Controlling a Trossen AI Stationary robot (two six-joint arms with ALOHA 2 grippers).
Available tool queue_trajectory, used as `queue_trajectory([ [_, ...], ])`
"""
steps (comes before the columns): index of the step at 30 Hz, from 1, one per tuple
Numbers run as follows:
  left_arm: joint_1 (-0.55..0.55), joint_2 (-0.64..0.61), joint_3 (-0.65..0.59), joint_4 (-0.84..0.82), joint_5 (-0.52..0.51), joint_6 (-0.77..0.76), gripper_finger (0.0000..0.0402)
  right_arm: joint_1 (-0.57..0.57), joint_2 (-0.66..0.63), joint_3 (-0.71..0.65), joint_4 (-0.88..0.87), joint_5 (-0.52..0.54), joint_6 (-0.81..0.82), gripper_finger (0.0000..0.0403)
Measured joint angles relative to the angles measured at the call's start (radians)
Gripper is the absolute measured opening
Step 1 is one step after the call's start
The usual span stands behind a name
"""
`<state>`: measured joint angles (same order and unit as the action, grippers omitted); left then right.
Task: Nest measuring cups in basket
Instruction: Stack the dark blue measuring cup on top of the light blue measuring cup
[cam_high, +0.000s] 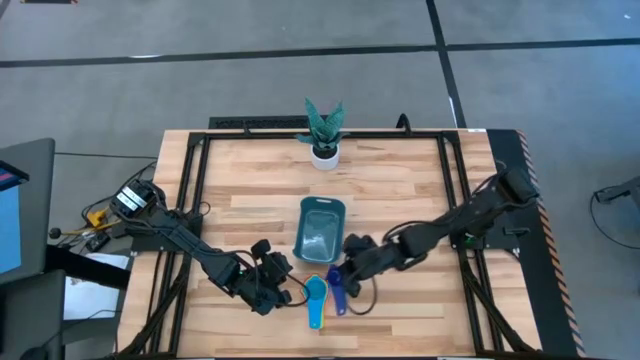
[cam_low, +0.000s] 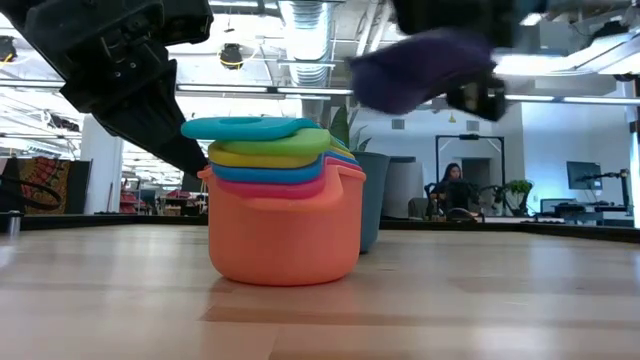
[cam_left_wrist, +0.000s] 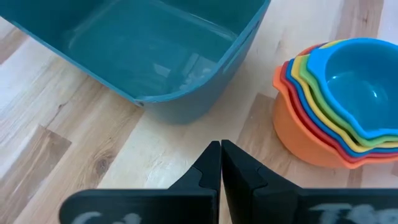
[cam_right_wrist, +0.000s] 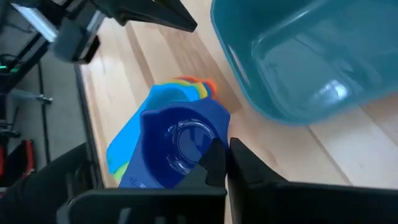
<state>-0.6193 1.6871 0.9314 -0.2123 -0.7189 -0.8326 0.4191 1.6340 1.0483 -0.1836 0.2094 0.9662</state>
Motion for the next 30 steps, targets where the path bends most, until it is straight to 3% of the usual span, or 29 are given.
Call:
queue_trajectory([
  [11, -0.028, 0.0, 0.0, -0.007, -0.001, -0.008, 0.0, -0.003, 0.191, 0.239, -0.021, -0.023, 0.054, 0.0022],
  [20, -0.033, 0.0, 0.0, -0.01, -0.002, -0.025, 0.0, 0.0, 0.239, 0.254, -0.041, -0.043, 0.132, 0.0018],
  [30, -0.042, 0.0, 0.0, -0.008, 0.0, -0.029, 0.0, 0.006, 0.254, 0.257, -0.013, -0.029, 0.134, 0.0069],
])
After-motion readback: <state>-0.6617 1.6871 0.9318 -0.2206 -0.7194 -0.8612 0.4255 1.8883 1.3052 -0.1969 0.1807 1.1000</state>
